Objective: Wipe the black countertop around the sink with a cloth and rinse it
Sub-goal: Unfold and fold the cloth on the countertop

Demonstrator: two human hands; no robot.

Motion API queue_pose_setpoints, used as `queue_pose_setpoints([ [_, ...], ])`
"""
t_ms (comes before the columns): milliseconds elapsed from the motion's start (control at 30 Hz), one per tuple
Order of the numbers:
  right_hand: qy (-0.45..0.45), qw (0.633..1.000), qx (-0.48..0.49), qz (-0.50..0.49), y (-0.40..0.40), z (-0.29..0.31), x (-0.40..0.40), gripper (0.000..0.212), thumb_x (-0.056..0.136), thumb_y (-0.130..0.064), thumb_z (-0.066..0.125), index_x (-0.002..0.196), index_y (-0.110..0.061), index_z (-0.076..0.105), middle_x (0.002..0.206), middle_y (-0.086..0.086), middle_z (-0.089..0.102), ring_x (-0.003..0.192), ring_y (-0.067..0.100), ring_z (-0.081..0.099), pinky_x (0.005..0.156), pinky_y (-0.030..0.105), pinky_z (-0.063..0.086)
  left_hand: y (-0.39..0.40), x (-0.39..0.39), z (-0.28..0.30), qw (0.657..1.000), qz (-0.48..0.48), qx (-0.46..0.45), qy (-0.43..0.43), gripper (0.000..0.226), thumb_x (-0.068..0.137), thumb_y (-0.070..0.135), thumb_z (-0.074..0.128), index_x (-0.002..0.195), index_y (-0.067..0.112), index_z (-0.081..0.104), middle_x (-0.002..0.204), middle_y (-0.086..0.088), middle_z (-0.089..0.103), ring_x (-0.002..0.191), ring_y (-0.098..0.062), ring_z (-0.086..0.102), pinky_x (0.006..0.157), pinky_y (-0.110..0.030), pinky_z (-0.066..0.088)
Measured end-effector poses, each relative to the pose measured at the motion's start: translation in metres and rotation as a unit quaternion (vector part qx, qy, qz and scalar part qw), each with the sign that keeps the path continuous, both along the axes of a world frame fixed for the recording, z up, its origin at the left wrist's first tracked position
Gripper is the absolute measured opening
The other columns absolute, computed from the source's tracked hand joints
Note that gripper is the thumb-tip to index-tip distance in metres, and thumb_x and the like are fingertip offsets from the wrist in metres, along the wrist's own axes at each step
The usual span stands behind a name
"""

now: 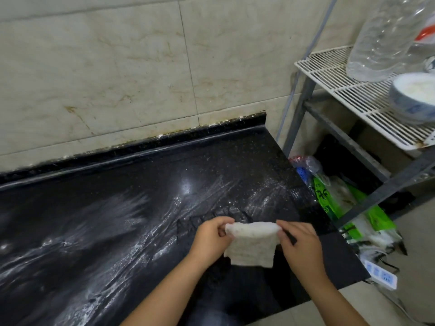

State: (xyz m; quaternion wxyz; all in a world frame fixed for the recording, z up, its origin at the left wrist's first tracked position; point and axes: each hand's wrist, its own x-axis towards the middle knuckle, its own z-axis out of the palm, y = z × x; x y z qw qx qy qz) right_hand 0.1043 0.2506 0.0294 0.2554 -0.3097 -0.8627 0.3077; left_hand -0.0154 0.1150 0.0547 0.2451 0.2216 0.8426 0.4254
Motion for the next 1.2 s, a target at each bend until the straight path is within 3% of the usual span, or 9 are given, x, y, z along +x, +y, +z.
queue_pose_setpoints([
  [67, 0.028, 0.999, 0.027, 0.019, 0.005, 0.012, -0.014, 0.021, 0.067, 0.008, 0.072, 0.086, -0.001, 0.074, 0.076, 0.007, 0.069, 0.078, 0.024, 0.056, 0.073, 0.040, 0.049, -0.004, -0.010, 0.010, 0.998, 0.007, 0.016, 0.056, 0.029, 0.080, -0.006, 0.057, 0.102, 0.009, 0.068, 0.066, 0.018, 0.052, 0.054, 0.007, 0.048, 0.057, -0.002, 0.037],
  [200, 0.039, 0.995, 0.078, 0.045, 0.000, 0.024, -0.025, 0.017, 0.065, 0.003, 0.068, 0.081, 0.001, 0.074, 0.070, 0.005, 0.068, 0.079, 0.011, 0.049, 0.076, 0.002, 0.033, -0.014, -0.015, 0.015, 0.982, 0.038, 0.012, 0.187, 0.027, 0.078, -0.003, 0.062, 0.099, 0.011, 0.071, 0.088, 0.007, 0.066, 0.076, -0.004, 0.056, 0.068, -0.003, 0.034],
  [267, 0.042, 0.991, 0.114, 0.064, -0.007, 0.024, -0.022, 0.016, 0.065, -0.006, 0.062, 0.075, 0.000, 0.073, 0.066, 0.005, 0.067, 0.076, 0.009, 0.042, 0.077, 0.003, 0.032, -0.023, -0.013, 0.010, 0.967, 0.022, -0.019, 0.251, 0.028, 0.065, -0.004, 0.075, 0.087, 0.012, 0.073, 0.085, -0.001, 0.070, 0.076, -0.018, 0.062, 0.065, -0.008, 0.035],
  [367, 0.036, 0.989, 0.116, 0.082, -0.018, 0.022, -0.013, 0.013, 0.067, -0.010, 0.061, 0.070, -0.004, 0.072, 0.065, 0.003, 0.062, 0.074, 0.009, 0.038, 0.073, 0.007, 0.032, -0.036, -0.005, 0.003, 0.955, 0.009, -0.029, 0.296, 0.039, 0.043, -0.009, 0.084, 0.068, 0.016, 0.067, 0.065, 0.004, 0.066, 0.060, -0.014, 0.060, 0.054, -0.002, 0.026],
  [567, -0.021, 0.992, -0.010, 0.127, -0.018, 0.017, 0.000, 0.003, 0.074, -0.004, 0.069, 0.076, -0.005, 0.071, 0.079, -0.020, 0.047, 0.079, 0.017, 0.050, 0.065, 0.010, 0.035, -0.054, 0.004, 0.006, 0.969, -0.038, -0.023, 0.244, 0.014, 0.072, 0.001, 0.070, 0.076, 0.014, 0.067, 0.074, 0.010, 0.055, 0.074, -0.010, 0.046, 0.062, -0.011, 0.032],
  [767, -0.036, 0.989, -0.079, 0.124, -0.010, 0.006, -0.006, 0.013, 0.079, 0.008, 0.062, 0.080, -0.003, 0.069, 0.076, -0.019, 0.053, 0.077, -0.014, 0.053, 0.066, -0.001, 0.038, -0.049, -0.004, -0.004, 0.988, -0.082, -0.055, 0.115, 0.020, 0.077, 0.017, 0.070, 0.097, 0.017, 0.066, 0.081, 0.015, 0.045, 0.071, 0.002, 0.044, 0.065, -0.005, 0.036],
  [1000, 0.094, 0.989, 0.016, 0.109, -0.002, 0.029, -0.014, 0.030, 0.081, -0.018, 0.046, 0.080, 0.002, 0.068, 0.085, -0.004, 0.059, 0.083, -0.002, 0.051, 0.082, 0.000, 0.038, -0.028, -0.010, -0.004, 0.949, -0.049, 0.059, 0.305, 0.019, 0.068, 0.013, 0.063, 0.075, 0.028, 0.056, 0.068, 0.010, 0.054, 0.066, -0.002, 0.041, 0.065, -0.003, 0.035],
  [1100, 0.109, 0.989, 0.021, 0.097, -0.002, 0.021, -0.003, 0.029, 0.082, -0.018, 0.047, 0.082, 0.000, 0.069, 0.088, 0.001, 0.061, 0.087, 0.000, 0.053, 0.085, 0.004, 0.040, -0.031, -0.004, -0.014, 0.948, -0.062, 0.096, 0.298, 0.010, 0.072, 0.026, 0.051, 0.081, 0.030, 0.050, 0.069, 0.004, 0.058, 0.072, -0.005, 0.045, 0.072, 0.004, 0.030],
  [1200, 0.077, 0.992, -0.018, 0.101, -0.005, -0.003, 0.011, 0.013, 0.076, -0.005, 0.058, 0.077, -0.002, 0.071, 0.086, -0.005, 0.059, 0.092, -0.020, 0.050, 0.080, -0.003, 0.037, -0.040, 0.010, -0.029, 0.970, -0.116, 0.059, 0.208, 0.026, 0.070, 0.037, 0.044, 0.089, 0.028, 0.059, 0.083, -0.004, 0.062, 0.080, -0.005, 0.054, 0.074, -0.001, 0.035],
])
